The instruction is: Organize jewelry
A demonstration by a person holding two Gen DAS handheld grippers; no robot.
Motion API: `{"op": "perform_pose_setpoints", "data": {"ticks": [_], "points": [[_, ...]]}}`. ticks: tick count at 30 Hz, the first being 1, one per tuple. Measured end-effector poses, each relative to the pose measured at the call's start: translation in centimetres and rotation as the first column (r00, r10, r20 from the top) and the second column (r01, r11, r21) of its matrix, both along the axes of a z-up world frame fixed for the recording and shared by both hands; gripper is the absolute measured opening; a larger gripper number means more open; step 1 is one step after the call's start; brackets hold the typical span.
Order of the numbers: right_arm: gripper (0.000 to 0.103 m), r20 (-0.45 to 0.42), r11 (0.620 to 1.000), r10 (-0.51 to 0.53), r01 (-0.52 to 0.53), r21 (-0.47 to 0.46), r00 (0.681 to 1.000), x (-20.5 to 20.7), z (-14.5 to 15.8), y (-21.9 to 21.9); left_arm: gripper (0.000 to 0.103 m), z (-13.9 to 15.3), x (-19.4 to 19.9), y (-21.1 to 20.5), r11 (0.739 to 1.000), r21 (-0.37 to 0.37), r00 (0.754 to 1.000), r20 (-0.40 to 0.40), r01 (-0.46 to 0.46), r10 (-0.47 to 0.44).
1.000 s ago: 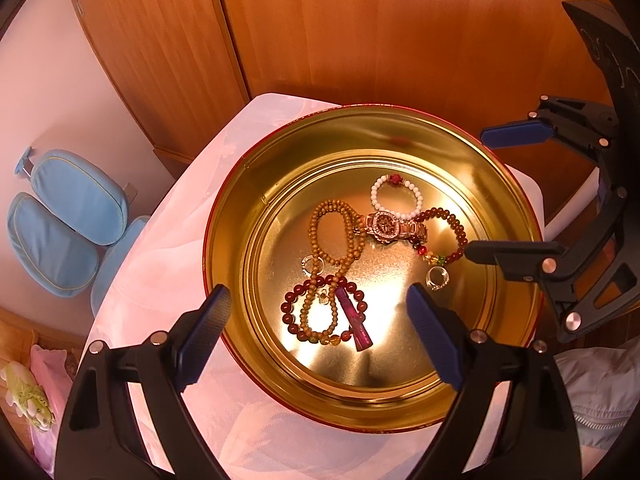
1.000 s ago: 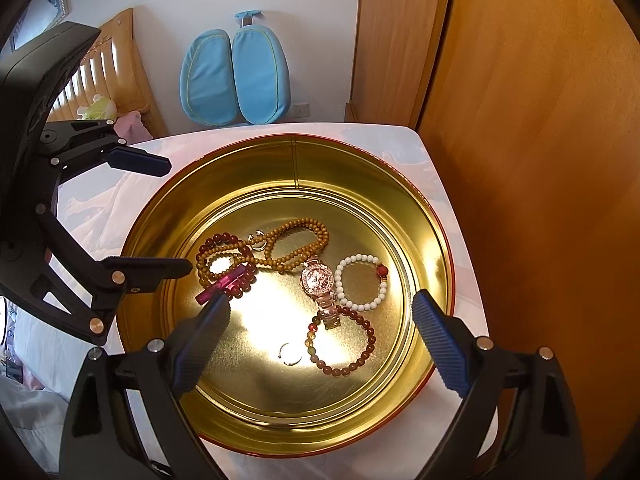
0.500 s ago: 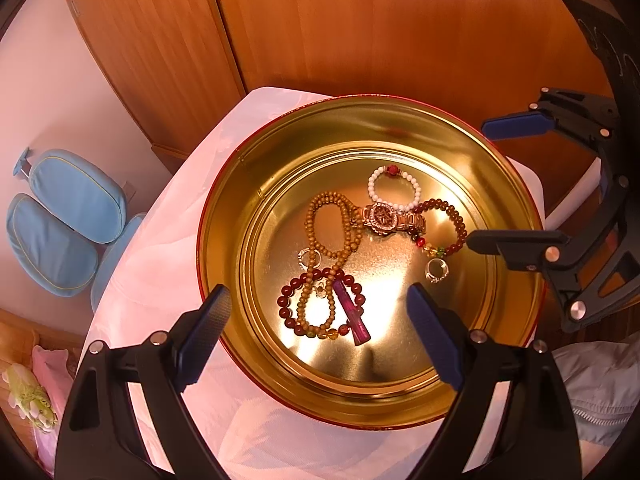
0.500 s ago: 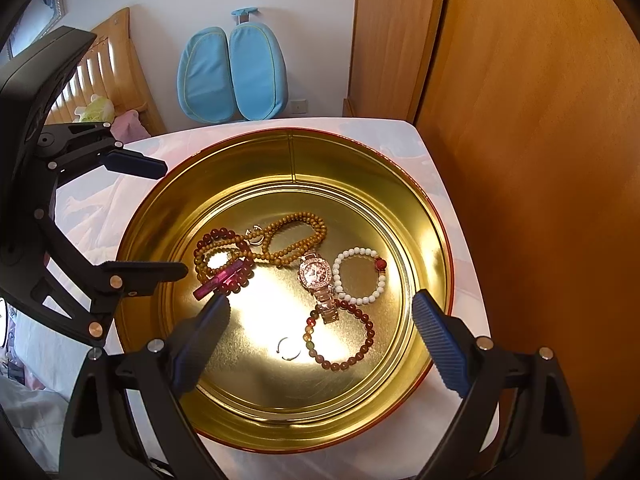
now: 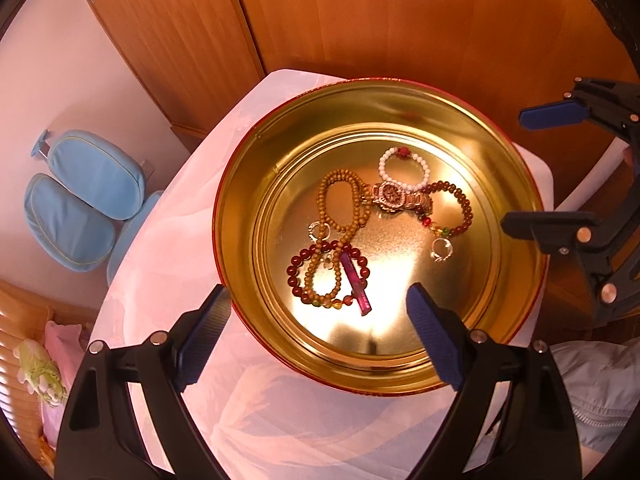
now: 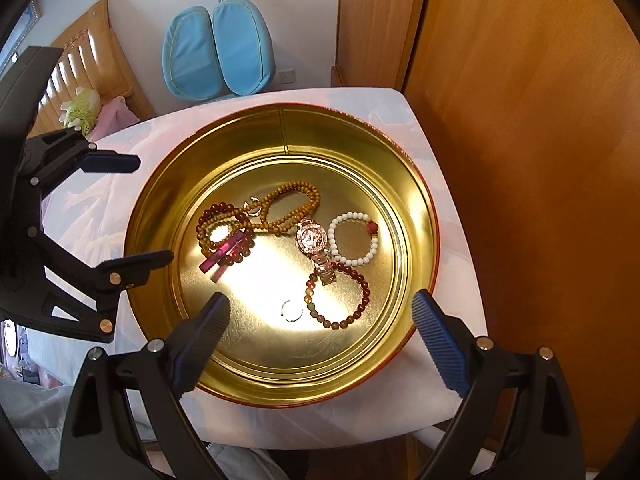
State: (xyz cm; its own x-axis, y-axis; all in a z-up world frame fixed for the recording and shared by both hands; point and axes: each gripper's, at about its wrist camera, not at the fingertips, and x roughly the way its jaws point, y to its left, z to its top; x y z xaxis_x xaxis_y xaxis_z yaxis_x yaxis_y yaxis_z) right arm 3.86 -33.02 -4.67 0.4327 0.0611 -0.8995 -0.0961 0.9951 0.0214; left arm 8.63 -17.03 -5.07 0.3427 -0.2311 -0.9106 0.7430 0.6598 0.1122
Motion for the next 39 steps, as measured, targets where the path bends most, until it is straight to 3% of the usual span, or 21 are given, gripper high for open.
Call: {"op": "perform_pose_setpoints", "data": {"ticks": [39], "points": [[0.093,-0.011,0.999,-0.01,0.01,0.038,1.0,-1.0,-0.2,0.1,0.087,0.2,-0.9,-0.2,1.0,-0.007,1.0,-0.016,-0.006,0.006]]}}
